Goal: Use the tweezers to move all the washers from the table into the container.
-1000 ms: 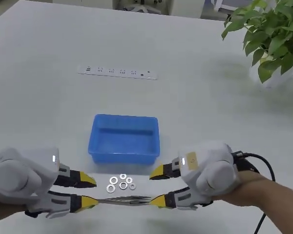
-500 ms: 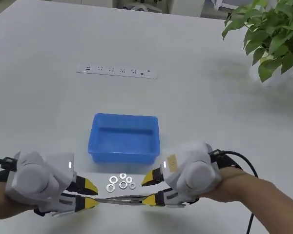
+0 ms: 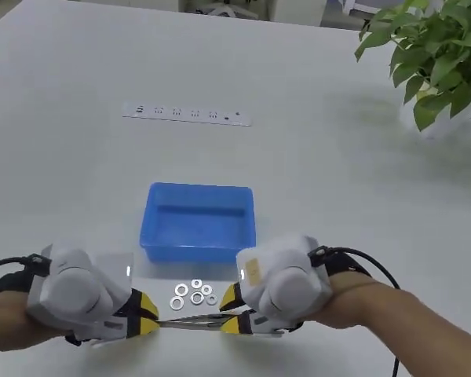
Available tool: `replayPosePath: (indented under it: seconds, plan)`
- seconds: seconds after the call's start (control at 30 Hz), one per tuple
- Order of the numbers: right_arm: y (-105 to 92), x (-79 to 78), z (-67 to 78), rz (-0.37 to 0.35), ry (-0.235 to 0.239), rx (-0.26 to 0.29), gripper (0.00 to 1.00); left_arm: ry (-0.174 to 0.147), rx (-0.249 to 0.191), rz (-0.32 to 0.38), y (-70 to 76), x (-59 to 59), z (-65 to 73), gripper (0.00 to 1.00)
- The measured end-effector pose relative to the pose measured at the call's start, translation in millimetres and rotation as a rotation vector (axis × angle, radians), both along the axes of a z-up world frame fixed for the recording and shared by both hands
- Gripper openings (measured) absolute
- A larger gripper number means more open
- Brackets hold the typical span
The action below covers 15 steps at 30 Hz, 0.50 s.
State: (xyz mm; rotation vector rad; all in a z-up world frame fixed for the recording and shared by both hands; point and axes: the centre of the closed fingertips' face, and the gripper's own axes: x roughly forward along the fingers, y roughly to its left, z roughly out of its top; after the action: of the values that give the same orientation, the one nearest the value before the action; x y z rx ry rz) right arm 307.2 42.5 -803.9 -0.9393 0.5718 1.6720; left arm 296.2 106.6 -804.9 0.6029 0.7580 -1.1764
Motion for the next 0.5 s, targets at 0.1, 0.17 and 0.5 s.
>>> replayPosePath:
  seconds: [0.1,0.17,0.5]
  plan:
    - [0.8,-1.9,-0.9,-0.002,0.010,0.000,0.13,-0.001,-0.002,-0.004,-0.1,0.1,0.1,0.07]
    - [0.3,-1.3,-2.5,-0.006,0.006,-0.003,0.12,-0.005,-0.004,-0.009,-0.1,-0.1,0.0,0.06]
    - [-0.8,-1.4,-3.9,-0.025,0.008,0.001,0.11,-0.015,-0.007,-0.029,-1.3,-0.9,2.1,0.06]
